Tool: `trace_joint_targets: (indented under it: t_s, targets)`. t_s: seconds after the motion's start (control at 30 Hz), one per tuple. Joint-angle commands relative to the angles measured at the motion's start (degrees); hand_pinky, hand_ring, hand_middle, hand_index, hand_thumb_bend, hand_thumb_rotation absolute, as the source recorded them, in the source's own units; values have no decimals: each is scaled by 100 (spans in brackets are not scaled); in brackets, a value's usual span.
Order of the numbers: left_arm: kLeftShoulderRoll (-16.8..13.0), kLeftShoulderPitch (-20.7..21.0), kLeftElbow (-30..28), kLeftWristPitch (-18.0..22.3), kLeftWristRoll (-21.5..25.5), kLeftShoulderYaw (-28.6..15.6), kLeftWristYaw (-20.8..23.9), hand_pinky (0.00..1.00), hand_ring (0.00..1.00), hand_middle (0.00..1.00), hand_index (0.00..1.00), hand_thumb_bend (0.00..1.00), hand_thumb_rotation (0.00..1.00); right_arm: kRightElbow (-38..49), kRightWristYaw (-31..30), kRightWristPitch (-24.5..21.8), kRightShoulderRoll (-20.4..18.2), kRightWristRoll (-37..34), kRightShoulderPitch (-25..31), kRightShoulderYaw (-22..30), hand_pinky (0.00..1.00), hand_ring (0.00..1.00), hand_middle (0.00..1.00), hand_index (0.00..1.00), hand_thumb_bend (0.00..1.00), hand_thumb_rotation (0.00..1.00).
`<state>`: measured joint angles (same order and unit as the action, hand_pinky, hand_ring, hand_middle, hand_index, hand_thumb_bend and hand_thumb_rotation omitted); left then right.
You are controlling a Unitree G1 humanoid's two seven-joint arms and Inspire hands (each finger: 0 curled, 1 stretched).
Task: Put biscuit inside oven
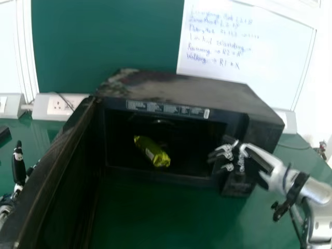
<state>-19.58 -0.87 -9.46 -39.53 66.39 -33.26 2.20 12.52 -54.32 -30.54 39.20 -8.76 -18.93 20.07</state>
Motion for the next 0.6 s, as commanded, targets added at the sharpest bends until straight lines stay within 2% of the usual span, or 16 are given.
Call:
trace_joint_targets:
  t_s: [0.0,0.1,0.13,0.23,0.43,0.57]
  targets:
    - [-150,30,126,-119,70,-41,-242,70,77,80,81,56,2,-66,264,-130,25,-211,162,179,53,58,60,58,74,13]
    - [-299,33,240,-298,121,-32,-542,70,76,80,81,60,1,-47,536,-263,91,-333,281,241,45,51,55,54,68,16]
    - [-350,28,258,-345,113,-18,-668,70,77,80,81,61,2,-23,627,-351,109,-369,302,248,43,50,54,51,60,15]
    - [-462,6,248,-419,9,43,-1000,72,78,81,82,57,5,-9,859,-467,155,-449,341,271,40,45,50,49,52,14]
    - [-465,-10,89,-515,6,46,-1082,77,82,84,83,51,5,-35,1452,-663,87,-636,435,433,35,37,43,48,51,14]
    - [-453,-11,78,-525,-8,33,-1142,76,82,83,82,50,5,-70,1803,-730,69,-699,490,524,31,33,39,48,51,15]
